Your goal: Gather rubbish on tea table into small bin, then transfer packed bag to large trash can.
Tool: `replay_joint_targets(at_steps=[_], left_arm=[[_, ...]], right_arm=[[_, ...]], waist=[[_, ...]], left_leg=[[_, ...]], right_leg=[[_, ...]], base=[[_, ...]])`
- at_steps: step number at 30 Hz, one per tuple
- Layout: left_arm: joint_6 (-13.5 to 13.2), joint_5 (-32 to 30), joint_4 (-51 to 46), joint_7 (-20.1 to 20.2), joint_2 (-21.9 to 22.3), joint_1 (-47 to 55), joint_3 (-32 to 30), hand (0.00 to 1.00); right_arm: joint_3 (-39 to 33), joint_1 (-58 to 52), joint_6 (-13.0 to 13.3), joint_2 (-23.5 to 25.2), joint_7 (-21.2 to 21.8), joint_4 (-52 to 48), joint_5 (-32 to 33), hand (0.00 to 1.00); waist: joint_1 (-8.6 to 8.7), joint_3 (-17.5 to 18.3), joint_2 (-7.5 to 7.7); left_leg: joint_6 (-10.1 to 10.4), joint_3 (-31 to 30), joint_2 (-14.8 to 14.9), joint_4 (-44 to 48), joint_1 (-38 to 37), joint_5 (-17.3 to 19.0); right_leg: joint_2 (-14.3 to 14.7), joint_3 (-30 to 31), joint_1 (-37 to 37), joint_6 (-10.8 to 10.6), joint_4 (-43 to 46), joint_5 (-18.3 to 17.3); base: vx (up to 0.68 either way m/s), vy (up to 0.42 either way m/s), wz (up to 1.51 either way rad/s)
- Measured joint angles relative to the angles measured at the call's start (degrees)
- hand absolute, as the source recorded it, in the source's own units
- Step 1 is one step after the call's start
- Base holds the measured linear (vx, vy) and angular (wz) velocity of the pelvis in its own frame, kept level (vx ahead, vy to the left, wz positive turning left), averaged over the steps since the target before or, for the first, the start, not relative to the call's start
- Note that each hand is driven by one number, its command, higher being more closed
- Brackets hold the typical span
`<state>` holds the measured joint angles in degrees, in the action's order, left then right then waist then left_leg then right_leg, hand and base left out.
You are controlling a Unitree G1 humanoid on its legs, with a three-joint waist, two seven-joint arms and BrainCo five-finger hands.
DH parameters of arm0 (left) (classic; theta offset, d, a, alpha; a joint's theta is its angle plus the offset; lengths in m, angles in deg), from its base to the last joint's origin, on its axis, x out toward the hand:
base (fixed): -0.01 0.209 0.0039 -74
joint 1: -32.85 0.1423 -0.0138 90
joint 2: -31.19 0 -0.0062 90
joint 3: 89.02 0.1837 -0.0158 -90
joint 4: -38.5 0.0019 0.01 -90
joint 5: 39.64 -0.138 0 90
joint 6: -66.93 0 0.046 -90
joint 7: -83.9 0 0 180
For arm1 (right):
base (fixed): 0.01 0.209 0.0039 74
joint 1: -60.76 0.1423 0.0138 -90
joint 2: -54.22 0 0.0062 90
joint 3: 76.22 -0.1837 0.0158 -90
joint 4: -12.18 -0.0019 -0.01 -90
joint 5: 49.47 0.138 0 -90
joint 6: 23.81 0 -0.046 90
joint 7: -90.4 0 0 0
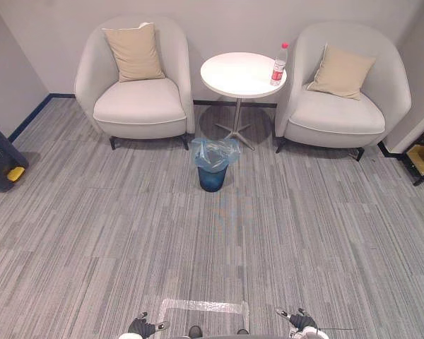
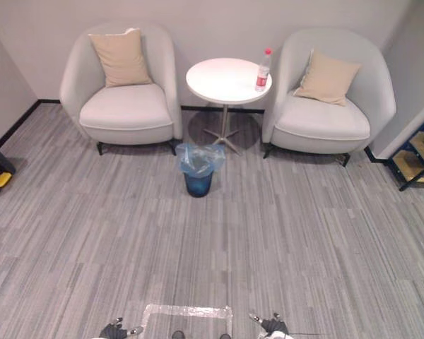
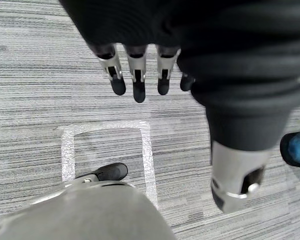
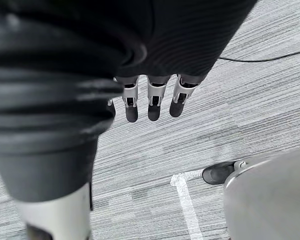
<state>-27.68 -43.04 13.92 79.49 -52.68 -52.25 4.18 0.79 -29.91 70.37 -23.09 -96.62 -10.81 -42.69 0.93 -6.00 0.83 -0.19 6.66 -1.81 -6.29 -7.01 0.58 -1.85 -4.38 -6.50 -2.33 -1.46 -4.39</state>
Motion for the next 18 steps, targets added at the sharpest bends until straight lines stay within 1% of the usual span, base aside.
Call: replay_joint_targets(at_steps=[7,11,18], left_arm=[[0.03,-0.59,0.16,0.01,0.0,-0.23,0.04,0.0],[0.08,-1.05,0.54,0.02,-0.01,-0.51,0.06,0.0],[0.2,-1.05,0.87,0.07,0.0,-1.95,0.2,0.0]], right_arm=[[0.02,0.22,0.0,0.57,0.02,-0.03,0.01,0.0],[-0.01,0.27,-0.02,0.68,0.04,-0.11,0.03,0.0],[-0.33,0.61,-0.17,0.73,0.04,-0.84,0.07,0.0]], waist=[[0.0,-0.06,-0.02],[-0.07,-0.17,-0.07],[-0.06,-0.75,-0.28]], left_leg=[[0.08,0.86,0.04,0.0,0.03,0.1],[0.36,2.39,0.2,0.0,0.13,0.4],[0.43,5.52,0.65,0.35,2.31,1.09]], right_leg=[[0.03,0.78,0.42,0.03,-0.16,0.24],[0.26,2.32,0.65,0.21,-0.96,0.88],[0.78,5.45,3.77,0.14,-0.84,1.48]], base=[[0.0,-0.003,-0.06],[-0.01,-0.019,-0.19],[0.02,-0.028,-0.22]])
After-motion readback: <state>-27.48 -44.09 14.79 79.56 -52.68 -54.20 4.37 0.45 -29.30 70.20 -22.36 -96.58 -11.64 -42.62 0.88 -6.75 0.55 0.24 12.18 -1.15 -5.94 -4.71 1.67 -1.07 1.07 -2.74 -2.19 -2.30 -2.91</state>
